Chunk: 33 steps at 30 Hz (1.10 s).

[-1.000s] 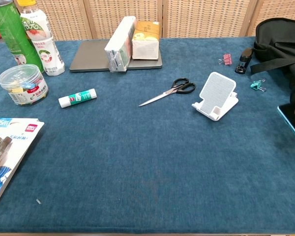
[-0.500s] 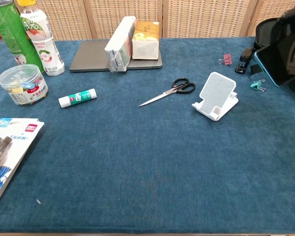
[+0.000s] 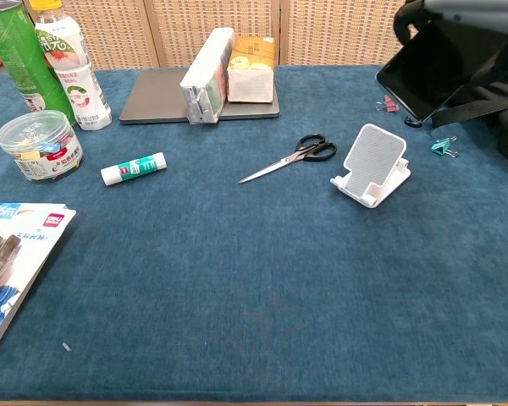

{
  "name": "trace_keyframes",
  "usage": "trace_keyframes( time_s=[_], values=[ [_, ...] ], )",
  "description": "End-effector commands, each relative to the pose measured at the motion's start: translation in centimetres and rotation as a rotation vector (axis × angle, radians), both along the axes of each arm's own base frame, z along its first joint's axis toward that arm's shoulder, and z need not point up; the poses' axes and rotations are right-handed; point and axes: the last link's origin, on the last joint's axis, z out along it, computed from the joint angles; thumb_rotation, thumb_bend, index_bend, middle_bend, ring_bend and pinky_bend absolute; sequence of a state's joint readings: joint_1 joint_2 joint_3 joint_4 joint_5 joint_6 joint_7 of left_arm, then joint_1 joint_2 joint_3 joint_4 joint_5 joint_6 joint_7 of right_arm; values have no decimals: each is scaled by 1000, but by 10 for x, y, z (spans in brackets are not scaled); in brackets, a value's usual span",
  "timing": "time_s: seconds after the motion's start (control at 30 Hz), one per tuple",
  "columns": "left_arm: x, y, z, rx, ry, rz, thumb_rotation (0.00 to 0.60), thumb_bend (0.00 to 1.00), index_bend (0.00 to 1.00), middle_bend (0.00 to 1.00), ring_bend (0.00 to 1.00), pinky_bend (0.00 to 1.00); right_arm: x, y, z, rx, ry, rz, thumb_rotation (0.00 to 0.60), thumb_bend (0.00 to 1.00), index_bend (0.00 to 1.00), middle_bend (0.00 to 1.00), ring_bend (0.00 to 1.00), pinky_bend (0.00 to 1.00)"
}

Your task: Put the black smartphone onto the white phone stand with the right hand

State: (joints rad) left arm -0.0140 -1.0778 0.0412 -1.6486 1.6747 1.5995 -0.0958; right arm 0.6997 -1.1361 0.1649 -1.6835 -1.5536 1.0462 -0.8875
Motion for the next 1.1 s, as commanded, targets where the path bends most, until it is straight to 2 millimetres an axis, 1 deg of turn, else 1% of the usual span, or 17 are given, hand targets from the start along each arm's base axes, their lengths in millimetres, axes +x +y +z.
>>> trace_keyframes(
  time_s=[0.03,0.13,0.27,0.43,0.6,0.8,0.9,1.1],
  values=[
    [0,0,1,0,-6,0,600,0,0,0,0,0,25,-5,-38,-61,127,4,600,257,582,518,457,410],
    [-1,-1,2,-3,-10,2,600,0,0,0,0,0,28,-7,-51,-91,168,-7,600,260,582,518,457,410],
    [-1,0,2,-13,-13,2,600,0,0,0,0,0,31,-9,-64,-135,217,-46,600,311,582,518,457,410],
    [-2,-1,4,-9,-21,2,600,0,0,0,0,0,30,-5,-76,-157,270,-93,600,311,582,518,457,410],
    [-2,0,4,-13,-22,5,600,0,0,0,0,0,36,0,-81,-170,283,-105,600,311,582,518,457,410],
    [-2,0,3,-14,-20,3,600,0,0,0,0,0,42,2,-85,-183,328,-90,600,311,582,518,457,410],
    [-2,-1,3,-13,-20,3,600,0,0,0,0,0,40,2,-90,-197,405,-59,600,311,582,518,457,410],
    [-2,0,4,-13,-20,7,600,0,0,0,0,0,40,7,-98,-196,490,-5,600,311,582,516,457,410]
  ],
)
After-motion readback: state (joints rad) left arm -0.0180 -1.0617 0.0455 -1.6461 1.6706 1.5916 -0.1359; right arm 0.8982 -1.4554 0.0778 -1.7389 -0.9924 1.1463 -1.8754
